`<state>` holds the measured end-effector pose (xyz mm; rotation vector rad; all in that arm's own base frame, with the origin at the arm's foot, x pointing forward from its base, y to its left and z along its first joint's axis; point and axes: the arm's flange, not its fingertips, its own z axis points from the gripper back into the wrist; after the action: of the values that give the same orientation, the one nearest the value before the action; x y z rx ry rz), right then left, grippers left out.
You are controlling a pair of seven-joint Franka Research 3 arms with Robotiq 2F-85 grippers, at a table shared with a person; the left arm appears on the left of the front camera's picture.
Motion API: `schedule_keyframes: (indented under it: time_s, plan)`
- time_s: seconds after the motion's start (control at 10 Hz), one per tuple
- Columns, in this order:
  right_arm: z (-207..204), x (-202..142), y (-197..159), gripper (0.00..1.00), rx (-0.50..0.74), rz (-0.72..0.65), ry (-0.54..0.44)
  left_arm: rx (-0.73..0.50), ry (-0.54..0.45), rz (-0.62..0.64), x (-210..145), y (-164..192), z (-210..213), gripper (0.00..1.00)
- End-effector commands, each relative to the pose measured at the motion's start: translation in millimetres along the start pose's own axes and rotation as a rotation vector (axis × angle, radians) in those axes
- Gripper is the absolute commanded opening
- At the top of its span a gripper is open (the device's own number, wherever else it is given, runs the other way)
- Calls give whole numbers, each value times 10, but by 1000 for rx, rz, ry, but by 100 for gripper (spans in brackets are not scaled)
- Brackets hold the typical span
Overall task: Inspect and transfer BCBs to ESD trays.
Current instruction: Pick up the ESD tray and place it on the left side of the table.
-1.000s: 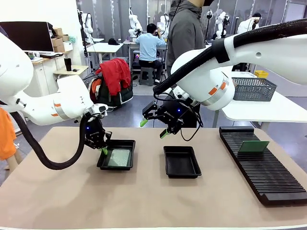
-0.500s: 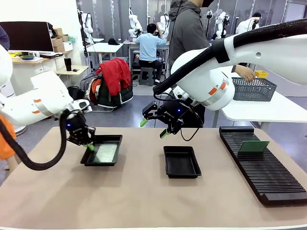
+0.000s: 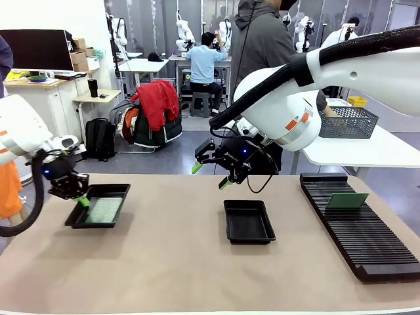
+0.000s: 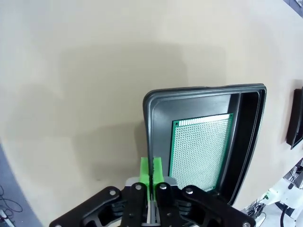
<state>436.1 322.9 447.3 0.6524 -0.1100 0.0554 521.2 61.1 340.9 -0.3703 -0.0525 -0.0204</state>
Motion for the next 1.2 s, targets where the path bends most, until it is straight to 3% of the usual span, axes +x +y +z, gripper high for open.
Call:
schedule_keyframes:
  time_s: [0.0, 0.4, 1.1]
  plan:
    - [2, 19, 25, 100, -19, -12, -2, 16, 12, -10, 19, 252, 59, 0]
    - [2, 19, 25, 100, -19, -12, -2, 53, 4, 28, -2, 572, 11, 0]
    - [2, 19, 25, 100, -19, -12, -2, 55, 5, 43, -26, 634, -160, 0]
